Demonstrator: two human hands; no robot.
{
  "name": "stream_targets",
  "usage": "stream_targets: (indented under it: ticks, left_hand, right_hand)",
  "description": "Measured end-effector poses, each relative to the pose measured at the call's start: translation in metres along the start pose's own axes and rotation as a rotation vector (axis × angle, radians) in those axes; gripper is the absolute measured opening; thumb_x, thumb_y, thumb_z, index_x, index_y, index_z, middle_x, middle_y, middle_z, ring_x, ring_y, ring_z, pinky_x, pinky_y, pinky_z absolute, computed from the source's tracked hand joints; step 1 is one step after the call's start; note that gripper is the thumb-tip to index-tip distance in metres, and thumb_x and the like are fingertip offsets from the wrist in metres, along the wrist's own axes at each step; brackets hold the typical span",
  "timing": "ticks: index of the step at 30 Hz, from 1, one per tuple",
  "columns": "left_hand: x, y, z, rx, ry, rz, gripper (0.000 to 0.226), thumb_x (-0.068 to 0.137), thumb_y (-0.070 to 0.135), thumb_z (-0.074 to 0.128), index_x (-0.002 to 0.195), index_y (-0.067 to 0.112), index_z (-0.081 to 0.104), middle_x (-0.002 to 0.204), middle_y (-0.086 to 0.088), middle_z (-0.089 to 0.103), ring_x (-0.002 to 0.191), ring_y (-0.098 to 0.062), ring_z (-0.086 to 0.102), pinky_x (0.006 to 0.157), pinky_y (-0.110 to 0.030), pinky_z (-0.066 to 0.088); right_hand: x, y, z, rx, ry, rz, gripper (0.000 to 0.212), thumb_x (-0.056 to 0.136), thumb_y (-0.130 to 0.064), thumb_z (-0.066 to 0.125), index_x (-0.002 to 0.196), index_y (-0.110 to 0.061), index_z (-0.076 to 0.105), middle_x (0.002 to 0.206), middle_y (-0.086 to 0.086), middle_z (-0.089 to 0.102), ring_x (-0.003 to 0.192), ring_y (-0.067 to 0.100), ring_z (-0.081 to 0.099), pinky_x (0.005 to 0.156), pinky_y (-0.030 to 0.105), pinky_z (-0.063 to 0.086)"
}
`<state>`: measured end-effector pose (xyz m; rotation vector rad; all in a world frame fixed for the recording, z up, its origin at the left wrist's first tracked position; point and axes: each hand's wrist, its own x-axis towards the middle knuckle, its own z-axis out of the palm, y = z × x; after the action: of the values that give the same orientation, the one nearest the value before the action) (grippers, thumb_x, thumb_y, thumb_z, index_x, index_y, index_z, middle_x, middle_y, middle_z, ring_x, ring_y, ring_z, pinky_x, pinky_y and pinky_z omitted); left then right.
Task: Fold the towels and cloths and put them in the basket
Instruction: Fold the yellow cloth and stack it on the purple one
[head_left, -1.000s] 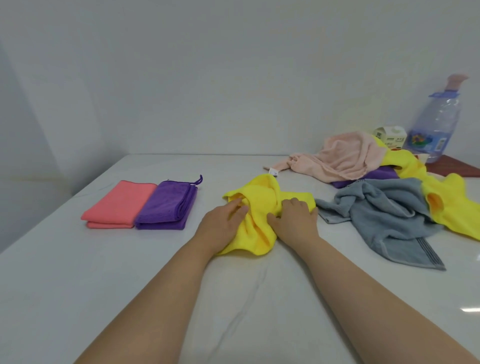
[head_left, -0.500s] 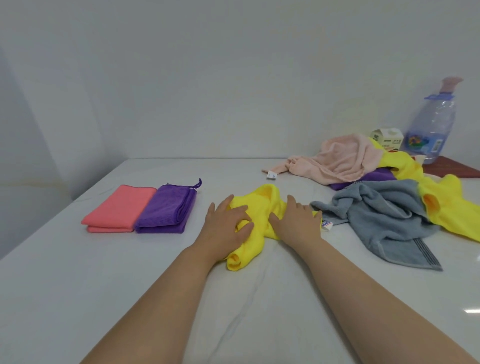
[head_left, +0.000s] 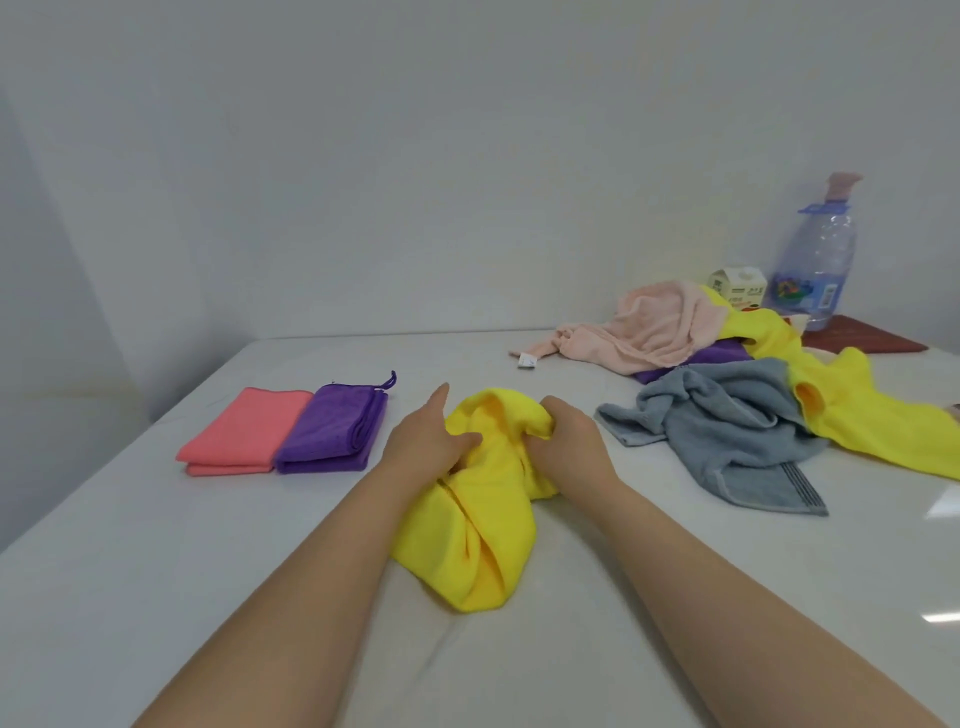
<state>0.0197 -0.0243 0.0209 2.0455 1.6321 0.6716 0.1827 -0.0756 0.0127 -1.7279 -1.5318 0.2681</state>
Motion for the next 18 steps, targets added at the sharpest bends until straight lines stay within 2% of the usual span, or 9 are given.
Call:
stream_targets:
  ticks: [2, 5, 6, 9, 11, 12, 14, 16, 18]
  left_hand:
    - [-0.002, 0.005, -0.006, -0.024, -0.035, 0.039, 0.059, 0.085, 0.032, 0.066, 0.139, 0.024, 0.043, 0.126, -0.009, 0.060, 0.107, -0.024, 0.060, 0.093, -0.033, 0.047]
    - [-0.007, 0.013, -0.017, -0.051, -0.027, 0.057, 0.035, 0.083, 0.026, 0.068, 0.116, 0.021, 0.058, 0.099, -0.009, 0.068, 0.077, -0.020, 0.063, 0.079, -0.032, 0.052]
    - [-0.009, 0.018, -0.021, -0.026, -0.002, 0.074, 0.032, 0.082, 0.026, 0.069, 0.112, 0.021, 0.059, 0.096, -0.006, 0.066, 0.077, -0.018, 0.060, 0.078, -0.031, 0.050]
    - [-0.016, 0.030, -0.029, -0.079, -0.017, 0.202, 0.046, 0.073, 0.033, 0.074, 0.115, 0.019, 0.059, 0.111, 0.000, 0.055, 0.101, -0.014, 0.051, 0.091, -0.030, 0.042]
    - [-0.020, 0.036, -0.032, -0.186, -0.046, 0.270, 0.039, 0.070, 0.034, 0.074, 0.105, 0.018, 0.064, 0.118, 0.002, 0.057, 0.115, -0.014, 0.048, 0.099, -0.032, 0.039]
    - [-0.021, 0.040, -0.034, -0.233, -0.004, 0.277, 0.026, 0.074, 0.028, 0.075, 0.096, 0.017, 0.066, 0.116, 0.000, 0.060, 0.115, -0.016, 0.051, 0.098, -0.031, 0.040]
    - [-0.023, 0.047, -0.043, -0.304, 0.172, 0.246, 0.005, 0.082, 0.018, 0.069, 0.083, 0.016, 0.065, 0.099, 0.000, 0.066, 0.104, -0.019, 0.058, 0.085, -0.028, 0.043]
    - [-0.027, 0.057, -0.058, -0.336, 0.356, 0.200, 0.009, 0.087, 0.017, 0.061, 0.079, 0.016, 0.059, 0.078, 0.005, 0.060, 0.087, -0.021, 0.057, 0.066, -0.023, 0.040]
    - [-0.032, 0.069, -0.076, -0.385, 0.488, 0.174, 0.011, 0.090, 0.016, 0.055, 0.079, 0.013, 0.055, 0.070, 0.008, 0.051, 0.077, -0.019, 0.050, 0.056, -0.020, 0.033]
  right_hand:
    - [-0.006, -0.006, -0.010, 0.049, 0.032, -0.017, 0.027, 0.084, -0.006, 0.052, 0.067, -0.020, 0.036, 0.063, -0.005, 0.043, 0.071, 0.021, 0.045, 0.054, 0.033, 0.024]
    - [-0.015, -0.015, -0.026, 0.066, 0.052, -0.080, 0.031, 0.084, -0.005, 0.054, 0.067, -0.024, 0.036, 0.063, -0.006, 0.044, 0.067, 0.016, 0.044, 0.052, 0.024, 0.028]
    - [-0.017, -0.019, -0.031, 0.071, 0.057, -0.098, 0.032, 0.084, -0.005, 0.054, 0.066, -0.025, 0.035, 0.063, -0.007, 0.044, 0.065, 0.014, 0.043, 0.052, 0.022, 0.028]
    - [-0.019, -0.033, -0.046, 0.108, 0.066, -0.176, 0.032, 0.082, -0.002, 0.056, 0.067, -0.026, 0.039, 0.064, -0.008, 0.046, 0.063, 0.007, 0.044, 0.053, 0.022, 0.031]
    - [-0.020, -0.045, -0.056, 0.159, 0.094, -0.233, 0.032, 0.079, 0.002, 0.056, 0.068, -0.025, 0.042, 0.064, -0.008, 0.047, 0.063, 0.009, 0.045, 0.054, 0.027, 0.031]
    - [-0.020, -0.051, -0.061, 0.172, 0.126, -0.260, 0.033, 0.078, 0.003, 0.055, 0.067, -0.024, 0.042, 0.063, -0.008, 0.046, 0.063, 0.008, 0.044, 0.055, 0.026, 0.030]
    - [-0.022, -0.062, -0.075, 0.146, 0.214, -0.296, 0.026, 0.077, 0.003, 0.055, 0.070, -0.020, 0.045, 0.062, -0.008, 0.044, 0.063, 0.013, 0.043, 0.054, 0.027, 0.028]
    - [-0.022, -0.071, -0.090, 0.095, 0.315, -0.276, 0.014, 0.076, 0.000, 0.053, 0.076, -0.014, 0.049, 0.061, -0.002, 0.048, 0.064, 0.021, 0.045, 0.056, 0.034, 0.031]
    - [-0.017, -0.077, -0.107, -0.023, 0.384, -0.215, 0.005, 0.078, -0.007, 0.053, 0.082, -0.011, 0.053, 0.068, 0.005, 0.055, 0.068, 0.027, 0.049, 0.060, 0.037, 0.037]
